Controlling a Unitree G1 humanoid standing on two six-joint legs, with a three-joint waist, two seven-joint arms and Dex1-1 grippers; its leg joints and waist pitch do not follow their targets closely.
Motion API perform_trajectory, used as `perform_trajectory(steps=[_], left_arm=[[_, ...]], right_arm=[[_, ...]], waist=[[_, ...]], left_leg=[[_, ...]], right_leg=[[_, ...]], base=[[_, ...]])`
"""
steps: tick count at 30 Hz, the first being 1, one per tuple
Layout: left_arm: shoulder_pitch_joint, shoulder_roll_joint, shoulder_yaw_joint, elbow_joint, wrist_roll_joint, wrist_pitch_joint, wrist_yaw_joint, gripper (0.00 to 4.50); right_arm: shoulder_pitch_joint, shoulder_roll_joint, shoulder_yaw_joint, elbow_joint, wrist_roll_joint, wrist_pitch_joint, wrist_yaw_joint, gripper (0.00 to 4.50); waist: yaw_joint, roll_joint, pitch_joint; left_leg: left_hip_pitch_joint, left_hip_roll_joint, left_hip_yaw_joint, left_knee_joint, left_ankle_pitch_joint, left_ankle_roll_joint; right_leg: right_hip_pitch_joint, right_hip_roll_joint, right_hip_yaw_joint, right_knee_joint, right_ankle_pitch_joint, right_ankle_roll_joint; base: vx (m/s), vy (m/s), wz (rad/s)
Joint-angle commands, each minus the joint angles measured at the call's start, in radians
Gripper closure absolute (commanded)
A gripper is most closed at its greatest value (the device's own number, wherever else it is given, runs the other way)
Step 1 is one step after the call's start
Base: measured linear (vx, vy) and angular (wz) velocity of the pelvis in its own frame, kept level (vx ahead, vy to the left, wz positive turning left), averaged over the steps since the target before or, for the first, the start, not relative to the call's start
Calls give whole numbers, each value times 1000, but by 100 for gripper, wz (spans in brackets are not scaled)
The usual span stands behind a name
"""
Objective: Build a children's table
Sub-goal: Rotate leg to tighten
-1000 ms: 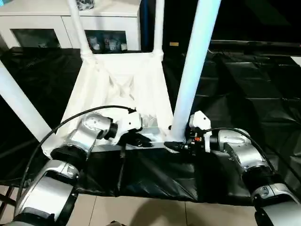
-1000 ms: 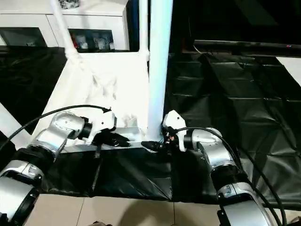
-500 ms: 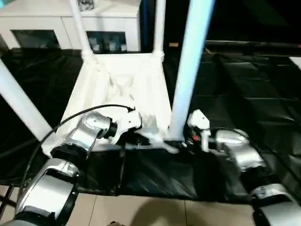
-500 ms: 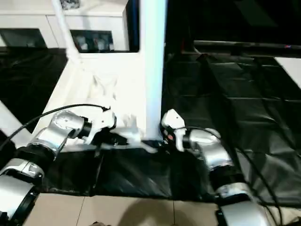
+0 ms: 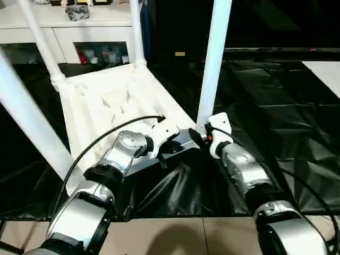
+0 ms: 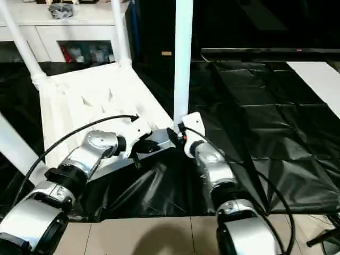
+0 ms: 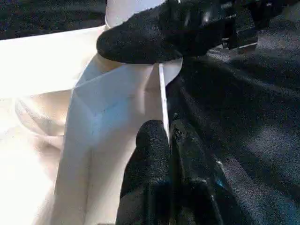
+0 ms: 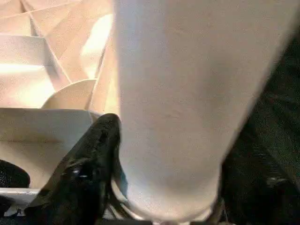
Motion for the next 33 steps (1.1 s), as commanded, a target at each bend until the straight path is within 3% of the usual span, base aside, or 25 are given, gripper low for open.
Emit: perform_trajectory(steps=[1, 3, 5, 8, 11, 13, 16, 20, 21, 24, 25, 30, 33], left_arm=[[-14, -48, -59, 14, 7, -29, -43, 450], [-2, -3, -50, 8, 0, -63, -76, 450], [3, 15, -47, 7, -5, -78, -103, 450], [17, 58, -41, 1, -24, -146, -185, 450], [23, 97, -44, -1, -32, -184, -261, 450], [25, 117, -43, -1, -45, -187, -321, 450], [29, 140, -48, -6, -57, -186, -396, 450], [24, 171, -58, 7, -60, -209, -452, 450], [19, 180, -61, 17, -59, -222, -470, 450], [12, 187, -63, 31, -59, -235, -494, 450], [9, 189, -63, 35, -57, -237, -498, 450], [2, 193, -63, 41, -58, -237, -529, 450], [1, 193, -62, 42, -66, -235, -536, 450]], right_arm=[[-31, 49, 71, -16, -25, -34, 72, 106], [-21, 2, 57, -23, 14, -46, 163, 73], [-12, -20, 58, -37, 28, -47, 212, 68], [17, -77, 76, -77, 48, -51, 351, 48], [46, -130, 105, -119, 62, -65, 504, 48], [61, -160, 120, -145, 67, -68, 607, 48], [72, -194, 143, -171, 77, -71, 714, 48], [66, -225, 158, -176, 89, -66, 822, 48], [63, -234, 166, -181, 94, -57, 851, 73], [62, -246, 178, -189, 99, -49, 892, 85], [61, -248, 177, -190, 101, -47, 902, 110], [58, -245, 174, -195, 108, -32, 932, 139], [62, -241, 176, -192, 112, -27, 946, 168]], waist=[[-5, -2, -46], [-2, -6, -49], [2, -5, -57], [6, -7, -62], [20, -4, -70], [35, -6, -73], [46, -7, -71], [53, -6, -66], [54, -7, -64], [55, -6, -63], [56, -7, -64], [60, -8, -69], [61, -9, -69]], left_leg=[[23, 15, -19, -85, -531, 0], [18, 16, -17, -84, -506, 13], [8, 18, -13, -82, -427, 35], [5, 19, -8, -75, -353, 66], [-1, 25, 0, -63, -239, 111], [3, 27, 6, -56, -157, 146], [3, 28, 7, -55, -152, 156], [7, 31, 6, -63, -213, 123], [8, 31, 6, -64, -232, 111], [10, 31, 5, -68, -256, 89], [11, 32, 5, -67, -248, 86], [7, 29, 6, -61, -190, 108], [7, 29, 5, -60, -182, 115]], right_leg=[[8, -25, 17, -91, -422, -171], [13, -25, 18, -88, -391, -180], [25, -27, 21, -74, -279, -209], [28, -25, 22, -66, -195, -237], [36, -23, 17, -47, -46, -277], [35, -21, 15, -33, 69, -307], [38, -24, 15, -30, 61, -317], [35, -24, 16, -39, -40, -304], [34, -25, 18, -42, -65, -299], [33, -24, 18, -45, -105, -288], [33, -25, 20, -43, -93, -290], [36, -25, 18, -34, -19, -304], [37, -26, 17, -34, -19, -305]], base=[[0, 0, 0], [0, 0, 0], [0, 0, 0], [0, 0, 0], [18, -7, 1], [0, 0, 0], [0, 0, 0], [0, 0, 0], [0, 0, 0], [0, 0, 0], [0, 0, 0], [0, 0, 0], [0, 0, 0]])
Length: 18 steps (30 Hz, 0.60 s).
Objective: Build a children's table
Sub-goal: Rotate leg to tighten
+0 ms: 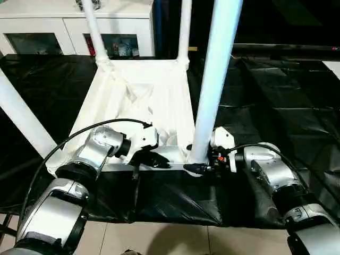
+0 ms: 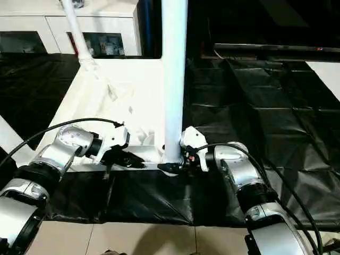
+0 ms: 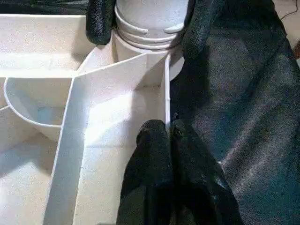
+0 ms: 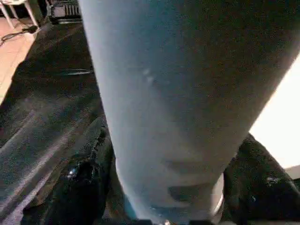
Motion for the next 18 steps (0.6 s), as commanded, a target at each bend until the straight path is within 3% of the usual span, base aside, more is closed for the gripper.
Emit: perform_trajectory(steps=[1, 5, 7, 9, 12, 14, 15, 17, 18], left_arm=[[-8, -5, -31, 15, 10, 0, -24, 450], [-7, -10, -26, 17, 7, 0, -24, 450], [-10, -21, -20, 21, 25, 23, 50, 450], [-18, -36, -12, 28, 37, 59, 125, 450], [-25, -61, 0, 28, 38, 94, 192, 450], [-30, -98, 6, 20, 45, 138, 272, 450], [-33, -149, 12, 6, 48, 186, 355, 450], [-34, -173, 14, -1, 49, 206, 390, 450], [-31, -215, 14, -15, 47, 232, 428, 450]], right_arm=[[3, 10, 20, -16, 11, 10, 32, 169], [17, 18, 12, -27, 22, 26, 20, 181], [29, 38, -15, -38, 28, 49, -51, 182], [32, 52, -30, -34, 16, 71, -127, 183], [32, 75, -50, -12, -10, 51, -247, 183], [25, 102, -67, 23, -37, 63, -383, 183], [16, 139, -87, 63, -54, 92, -526, 183], [11, 156, -97, 81, -60, 109, -589, 183], [-1, 200, -120, 102, -46, 146, -680, 183]], waist=[[1, -9, -69], [1, -8, -69], [2, -2, -68], [1, -6, -65], [-6, -4, -55], [-16, -11, -50], [-18, -10, -50], [-25, -7, -47], [-30, -12, -46]], left_leg=[[23, 22, -1, -55, -183, 114], [22, 22, -1, -56, -184, 111], [24, 23, -2, -57, -194, 103], [24, 23, -2, -61, -220, 88], [27, 21, -5, -68, -327, 30], [28, 16, -13, -70, -399, 1], [30, 16, -15, -71, -402, -7], [33, 14, -18, -72, -430, -19], [29, 9, -20, -73, -443, -16]], right_leg=[[50, -27, 25, -38, -47, -294], [51, -27, 25, -38, -59, -291], [49, -27, 25, -40, -63, -289], [49, -26, 25, -43, -97, -282], [39, -29, 29, -59, -275, -242], [33, -30, 28, -71, -412, -193], [32, -30, 29, -71, -426, -185], [25, -28, 28, -78, -469, -166], [28, -27, 25, -83, -503, -146]], base=[[0, 0, 0], [0, 0, 0], [0, 0, 0], [0, 0, 0], [0, 0, 0], [0, 0, 0], [0, 0, 0], [0, 0, 0], [0, 0, 0]])
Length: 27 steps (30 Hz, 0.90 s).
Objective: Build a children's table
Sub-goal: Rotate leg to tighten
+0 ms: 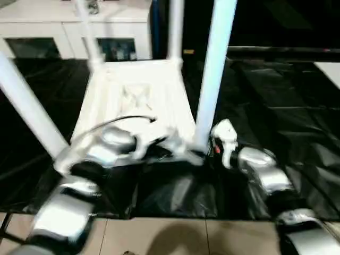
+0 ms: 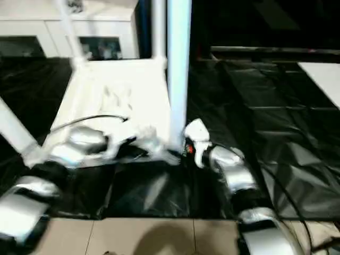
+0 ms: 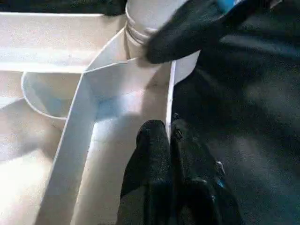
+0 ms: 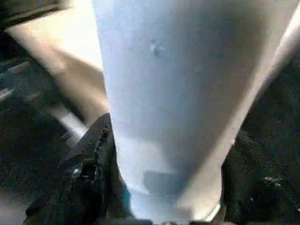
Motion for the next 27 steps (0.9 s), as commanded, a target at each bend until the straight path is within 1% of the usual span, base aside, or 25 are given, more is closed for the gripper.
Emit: perform_trajectory(steps=[1, 2, 3, 4, 5, 6, 7, 8, 9, 11, 13, 14, 15, 16, 17, 18, 19, 20, 21, 22, 23, 24, 25, 26, 27], left_arm=[[0, -80, -13, -21, -8, 38, 61, 450], [4, -115, -19, -32, -5, 52, 86, 450], [5, -117, -20, -33, -4, 53, 88, 450], [6, -125, -23, -36, -3, 55, 92, 450], [8, -130, -31, -37, 1, 48, 89, 450], [8, -133, -35, -37, 1, 47, 83, 450], [8, -133, -35, -37, 1, 47, 83, 450], [9, -133, -39, -37, 1, 49, 84, 450], [10, -116, -41, -30, 0, 41, 69, 450], [12, -105, -39, -28, 2, 38, 66, 450], [14, -92, -34, -25, 4, 34, 63, 450], [15, -86, -33, -25, 5, 31, 61, 450], [20, -66, -30, -26, 9, 22, 47, 450], [24, -51, -31, -26, 8, 6, 27, 450], [28, -36, -32, -26, 7, -11, 6, 450], [31, -23, -32, -28, 4, -18, -12, 450], [33, -16, -31, -29, 3, -21, -21, 450], [36, -1, -31, -33, -3, -33, -48, 450], [38, 12, -29, -38, -11, -38, -77, 450], [41, 24, -30, -43, -18, -52, -109, 450], [46, 36, -31, -50, -29, -72, -152, 450], [51, 46, -32, -59, -40, -77, -190, 450], [52, 54, -36, -62, -42, -84, -212, 450], [54, 60, -38, -64, -44, -90, -228, 450], [55, 70, -43, -65, -45, -97, -254, 450]], right_arm=[[-13, 65, 10, 51, -18, 63, -114, 183], [-34, 110, -8, 73, -11, 83, -204, 183], [-36, 114, -9, 75, -10, 84, -210, 183], [-41, 126, -15, 79, -8, 87, -230, 183], [-48, 142, -13, 81, -11, 73, -241, 183], [-49, 152, -4, 73, -22, 50, -242, 183], [-49, 152, -4, 73, -22, 50, -242, 148], [-49, 159, 6, 64, -35, 28, -245, 127], [-46, 151, 16, 47, -49, -16, -228, 114], [-45, 139, 16, 40, -52, -36, -219, 104], [-43, 118, 17, 34, -52, -46, -197, 78], [-42, 110, 16, 31, -48, -45, -180, 70], [-36, 83, 15, 17, -30, -40, -111, 57], [-29, 59, 25, 5, -28, -41, -59, 57], [-23, 36, 35, -5, -28, -42, -9, 46], [-17, 15, 47, -13, -32, -44, 31, 33], [-14, 3, 54, -17, -34, -46, 52, 33], [-7, -21, 68, -26, -36, -51, 99, 33], [2, -43, 79, -39, -30, -55, 157, 33], [9, -63, 89, -54, -21, -56, 211, 33], [16, -80, 96, -67, -11, -56, 263, 33], [20, -94, 102, -79, 0, -56, 311, 33], [21, -103, 106, -85, 6, -53, 342, 33], [22, -110, 109, -89, 11, -52, 365, 33], [22, -121, 112, -93, 18, -49, 402, 33]], waist=[[-13, -6, -45], [-19, -5, -48], [-22, -5, -48], [-28, -5, -50], [-29, 3, -51], [-39, 1, -52], [-40, 2, -52], [-40, 3, -52], [-41, 0, -52], [-39, 0, -52], [-37, -3, -54], [-36, -2, -55], [-35, -2, -55], [-34, -2, -56], [-34, -6, -56], [-31, -6, -58], [-30, -5, -60], [-30, -9, -61], [-27, -12, -62], [-22, -9, -62], [-20, -9, -63], [-11, -8, -66], [-8, -6, -67], [-5, -7, -67], [1, -6, -69]], left_leg=[[19, 11, -20, -86, -461, -16], [22, 10, -22, -85, -472, -18], [22, 11, -22, -85, -474, -17], [18, 10, -23, -87, -475, -11], [17, 9, -25, -88, -475, -10], [13, 11, -25, -90, -482, -2], [16, 11, -24, -89, -486, 0], [18, 11, -23, -89, -492, 1], [19, 11, -21, -88, -497, 3], [19, 11, -19, -87, -492, 9], [16, 12, -18, -87, -470, 18], [16, 13, -17, -87, -463, 20], [16, 14, -16, -86, -452, 25], [13, 15, -15, -85, -440, 32], [11, 14, -15, -86, -432, 38], [10, 15, -13, -84, -409, 48], [9, 16, -12, -82, -388, 55], [9, 16, -10, -80, -373, 60], [7, 17, -9, -79, -345, 72], [9, 18, -6, -77, -322, 86], [9, 18, -4, -75, -309, 91], [7, 20, -2, -72, -261, 107], [7, 22, -2, -71, -243, 111], [7, 22, -1, -70, -232, 118], [9, 24, 1, -68, -207, 126]], right_leg=[[23, -25, 15, -98, -520, -143], [21, -25, 12, -102, -533, -135], [20, -25, 12, -102, -529, -134], [24, -25, 10, -105, -518, -132], [25, -25, 9, -104, -503, -135], [28, -23, 6, -104, -458, -146], [25, -22, 6, -104, -447, -151], [23, -22, 7, -104, -437, -157], [23, -20, 7, -102, -421, -167], [23, -22, 9, -102, -408, -176], [27, -23, 11, -98, -381, -186], [27, -23, 12, -97, -370, -189], [28, -22, 12, -95, -347, -200], [31, -22, 13, -91, -324, -207], [34, -22, 12, -92, -317, -209], [37, -22, 13, -89, -290, -214], [38, -23, 14, -85, -260, -224], [40, -23, 14, -83, -242, -230], [43, -23, 14, -80, -214, -241], [43, -23, 14, -78, -197, -250], [43, -23, 14, -76, -183, -255], [49, -22, 12, -69, -132, -269], [49, -23, 13, -65, -109, -275], [49, -22, 12, -63, -93, -279], [48, -22, 13, -57, -54, -292]], base=[[0, 0, 0], [0, 0, 0], [0, 0, 0], [0, 0, 0], [0, 0, 0], [0, 0, 0], [0, 0, 0], [0, 0, 0], [0, 0, 0], [0, 0, 0], [0, 0, 0], [0, 0, 0], [0, 0, 0], [0, 0, 0], [0, 0, 0], [0, 0, 0], [0, 0, 0], [0, 0, 0], [0, 0, 0], [0, 0, 0], [0, 0, 0], [0, 0, 0], [0, 0, 0], [0, 0, 0], [0, 0, 0]])
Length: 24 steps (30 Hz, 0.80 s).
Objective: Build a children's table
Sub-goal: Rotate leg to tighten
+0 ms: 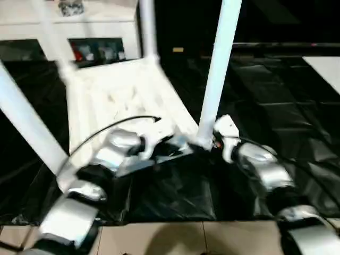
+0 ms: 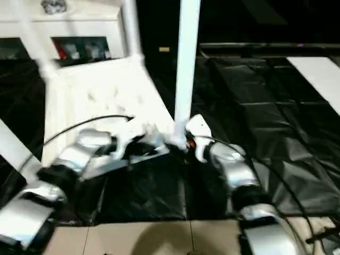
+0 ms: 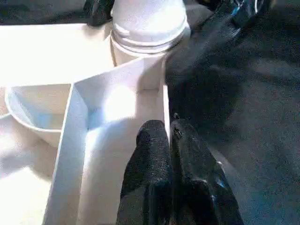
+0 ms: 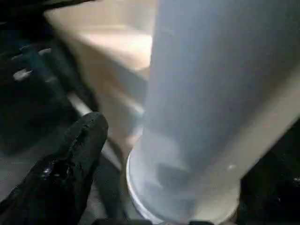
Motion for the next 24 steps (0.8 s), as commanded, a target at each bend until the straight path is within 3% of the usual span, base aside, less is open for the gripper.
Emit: perform_trajectory(steps=[1, 2, 3, 5, 8, 12, 16, 24], left_arm=[[14, 4, -42, -10, 5, -21, -78, 450], [14, 4, -42, -10, 5, -21, -78, 450], [15, 15, -49, -6, 7, -33, -104, 450], [16, 23, -54, -2, 8, -42, -124, 450], [12, 43, -70, 3, 7, -63, -187, 450], [0, 50, -70, 19, 8, -72, -207, 450], [-6, 54, -71, 26, 10, -77, -218, 450], [1, 58, -67, 29, 5, -69, -215, 450]], right_arm=[[2, -6, 31, -16, 13, 2, 92, 48], [2, -6, 31, -16, 13, 2, 92, 48], [-3, -14, 31, -13, 17, -2, 130, 58], [-9, -18, 32, -8, 20, -4, 159, 69], [-17, -36, 54, -13, 35, 12, 250, 96], [-17, -39, 62, -20, 42, 26, 287, 141], [-15, -39, 63, -23, 47, 30, 308, 173], [14, -27, 66, -49, 61, 50, 327, 186]], waist=[[6, -7, -69], [7, -6, -68], [8, -15, -68], [13, -10, -66], [21, -12, -65], [28, -13, -64], [29, -14, -67], [31, -13, -68]], left_leg=[[13, 20, 0, -52, -195, 132], [12, 20, 0, -52, -192, 133], [13, 21, 2, -52, -192, 132], [14, 21, 1, -54, -203, 127], [17, 23, 1, -56, -225, 113], [17, 23, 0, -57, -225, 97], [16, 22, 0, -55, -201, 101], [17, 21, 0, -52, -184, 110]], right_leg=[[52, -23, 24, -43, -46, -290], [52, -23, 24, -42, -44, -291], [52, -24, 25, -43, -50, -293], [51, -25, 25, -44, -82, -290], [48, -26, 27, -47, -129, -280], [48, -27, 28, -46, -131, -274], [50, -27, 28, -42, -105, -276], [50, -27, 27, -40, -93, -279]], base=[[0, 0, 0], [0, 0, 0], [0, 0, 0], [0, 0, 0], [0, 0, 0], [0, 0, 0], [0, 0, 0], [0, 0, 0]])
